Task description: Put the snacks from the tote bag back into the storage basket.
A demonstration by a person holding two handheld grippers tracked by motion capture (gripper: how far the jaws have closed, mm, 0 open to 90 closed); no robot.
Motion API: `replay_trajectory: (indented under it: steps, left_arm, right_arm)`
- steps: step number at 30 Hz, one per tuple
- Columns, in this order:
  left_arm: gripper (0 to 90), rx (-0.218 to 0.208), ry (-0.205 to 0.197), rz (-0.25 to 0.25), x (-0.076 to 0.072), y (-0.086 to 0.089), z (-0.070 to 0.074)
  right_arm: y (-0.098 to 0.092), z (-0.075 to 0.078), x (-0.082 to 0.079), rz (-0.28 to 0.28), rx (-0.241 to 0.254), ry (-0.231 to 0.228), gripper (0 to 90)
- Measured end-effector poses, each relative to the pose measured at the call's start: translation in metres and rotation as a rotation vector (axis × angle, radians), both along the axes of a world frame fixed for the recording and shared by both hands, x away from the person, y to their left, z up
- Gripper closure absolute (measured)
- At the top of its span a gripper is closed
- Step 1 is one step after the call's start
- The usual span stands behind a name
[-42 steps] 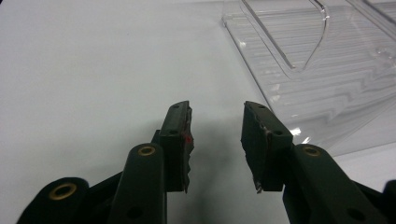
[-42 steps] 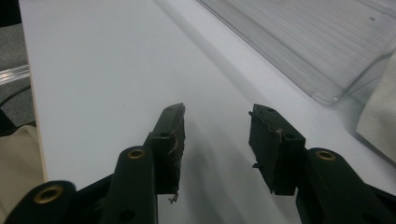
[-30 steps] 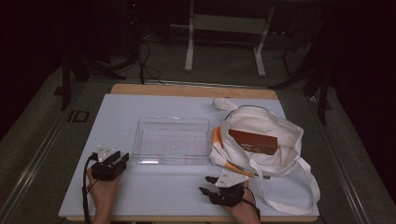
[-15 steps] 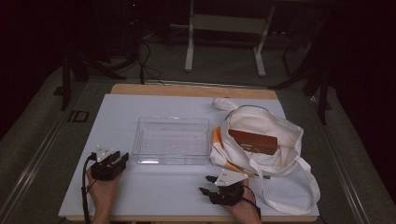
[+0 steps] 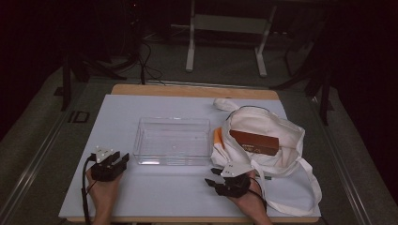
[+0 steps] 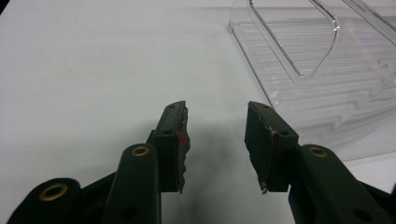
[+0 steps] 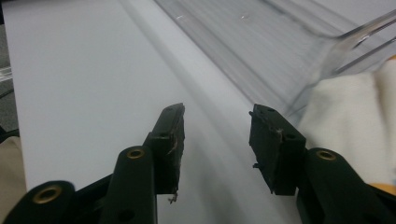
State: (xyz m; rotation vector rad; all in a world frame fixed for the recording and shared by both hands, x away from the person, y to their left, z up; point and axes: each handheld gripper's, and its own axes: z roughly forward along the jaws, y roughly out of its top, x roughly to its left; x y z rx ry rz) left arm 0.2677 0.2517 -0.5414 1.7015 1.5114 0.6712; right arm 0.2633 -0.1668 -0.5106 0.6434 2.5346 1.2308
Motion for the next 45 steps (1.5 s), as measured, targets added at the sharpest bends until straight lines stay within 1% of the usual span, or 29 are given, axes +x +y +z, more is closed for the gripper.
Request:
replay_trajectory:
  steps: [3, 7, 12, 14, 15, 24, 28, 29, 32, 35, 36, 37, 38, 41, 42, 44, 45]
  left_arm:
    - [59.1, 0.001, 0.001, 0.001, 0.000, 0.000, 0.000]
    - [58.6, 0.004, 0.001, 0.003, 0.000, 0.000, 0.000]
    - [58.0, 0.004, 0.002, 0.002, 0.000, 0.000, 0.000]
    - [58.2, 0.005, 0.002, 0.002, 0.000, 0.000, 0.000]
    - [58.2, 0.006, 0.002, 0.002, 0.000, -0.001, 0.000]
    - [59.5, 0.010, -0.001, -0.006, 0.000, -0.001, 0.000]
    - [60.0, 0.011, -0.007, -0.011, 0.000, -0.001, 0.000]
    - [60.0, 0.011, -0.007, -0.011, 0.000, -0.001, 0.000]
    - [60.2, 0.006, -0.007, -0.014, 0.000, -0.001, 0.000]
    - [60.2, 0.003, -0.005, -0.015, 0.000, 0.000, 0.000]
    - [60.2, 0.003, -0.005, -0.015, 0.000, 0.000, 0.000]
    - [60.2, 0.004, -0.005, -0.016, 0.000, -0.001, 0.000]
    - [60.2, 0.005, -0.006, -0.015, 0.000, -0.001, 0.000]
    - [60.1, 0.005, -0.006, -0.015, 0.000, -0.001, 0.000]
    - [59.9, 0.005, -0.006, -0.015, 0.000, -0.001, 0.000]
    - [59.7, 0.005, -0.005, -0.015, 0.000, -0.001, 0.000]
    - [59.5, 0.005, -0.004, -0.015, 0.000, -0.001, 0.000]
  right_arm:
    - [-0.001, 0.004, 0.002, 0.005, -0.010, 0.000, 55.3]
    - [-0.001, 0.011, 0.003, 0.040, -0.026, 0.001, 54.7]
    - [0.001, 0.015, 0.005, 0.060, -0.052, -0.003, 54.7]
    - [0.002, 0.016, 0.006, 0.066, -0.054, -0.004, 54.6]
    - [0.003, 0.018, 0.007, 0.076, -0.064, -0.004, 54.0]
    - [0.006, 0.027, 0.009, 0.096, -0.100, -0.018, 53.5]
    - [0.006, 0.031, 0.011, 0.111, -0.130, -0.027, 52.4]
    - [0.006, 0.031, 0.011, 0.111, -0.130, -0.027, 52.4]
    - [0.006, 0.038, 0.012, 0.124, -0.154, -0.038, 52.4]
    - [0.007, 0.046, 0.011, 0.146, -0.144, -0.028, 51.2]
    - [0.007, 0.046, 0.011, 0.146, -0.144, -0.028, 51.2]
    - [0.008, 0.051, 0.009, 0.160, -0.157, -0.039, 50.5]
    - [0.009, 0.054, 0.008, 0.164, -0.164, -0.042, 50.4]
    - [0.009, 0.058, 0.007, 0.168, -0.176, -0.050, 50.1]
    - [0.009, 0.060, 0.007, 0.169, -0.187, -0.054, 49.7]
    - [0.009, 0.062, 0.007, 0.172, -0.189, -0.054, 49.0]
    - [0.008, 0.065, 0.007, 0.180, -0.200, -0.058, 47.7]
